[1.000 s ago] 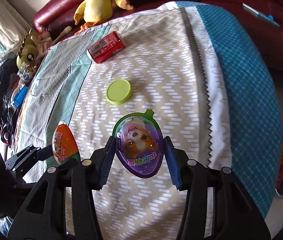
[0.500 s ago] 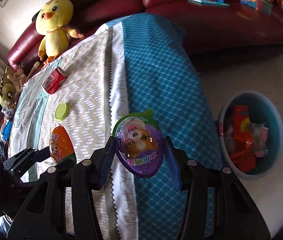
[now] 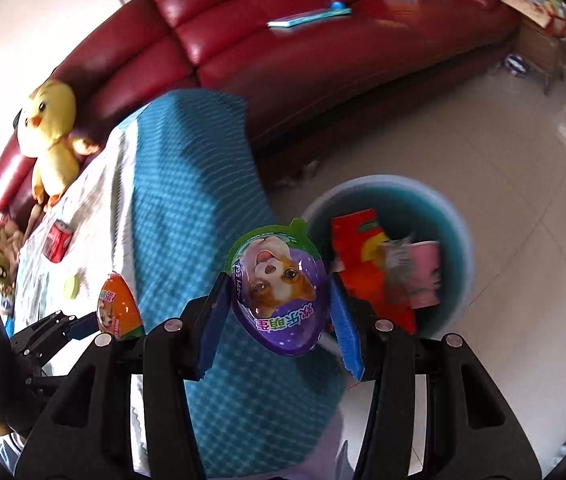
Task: Collect trash
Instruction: 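Carry both eggs over the teal bin and open both tools to drop them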
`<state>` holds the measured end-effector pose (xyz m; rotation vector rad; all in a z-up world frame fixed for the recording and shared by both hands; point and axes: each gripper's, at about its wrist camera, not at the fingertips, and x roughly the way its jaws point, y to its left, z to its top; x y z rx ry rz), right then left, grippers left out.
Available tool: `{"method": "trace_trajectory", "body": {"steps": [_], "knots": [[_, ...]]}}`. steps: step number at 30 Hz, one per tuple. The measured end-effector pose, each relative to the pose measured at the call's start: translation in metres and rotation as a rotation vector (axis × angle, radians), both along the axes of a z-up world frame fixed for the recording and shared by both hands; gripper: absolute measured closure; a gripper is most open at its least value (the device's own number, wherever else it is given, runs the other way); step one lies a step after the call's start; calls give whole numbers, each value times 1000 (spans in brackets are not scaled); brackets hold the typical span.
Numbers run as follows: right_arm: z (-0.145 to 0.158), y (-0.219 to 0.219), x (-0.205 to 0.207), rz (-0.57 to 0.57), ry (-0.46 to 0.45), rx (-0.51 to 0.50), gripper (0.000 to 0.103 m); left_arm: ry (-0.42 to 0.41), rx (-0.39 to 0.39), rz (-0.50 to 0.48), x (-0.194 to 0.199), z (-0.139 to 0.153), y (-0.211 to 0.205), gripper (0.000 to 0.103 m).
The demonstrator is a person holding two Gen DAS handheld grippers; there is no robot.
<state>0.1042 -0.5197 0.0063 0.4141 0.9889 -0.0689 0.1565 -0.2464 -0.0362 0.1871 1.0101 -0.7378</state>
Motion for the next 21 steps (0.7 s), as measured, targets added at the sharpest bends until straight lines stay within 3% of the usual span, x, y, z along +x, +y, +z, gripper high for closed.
{"method": "trace_trajectory", "body": {"steps": [8,21], "knots": [[-13,-58,-9,-84,8,30,56,31,39,-100,12,-15,-84,51],[-24,-100,-4,-124,51,48,56,99,61,-153,31,-45,-160,51]]}}
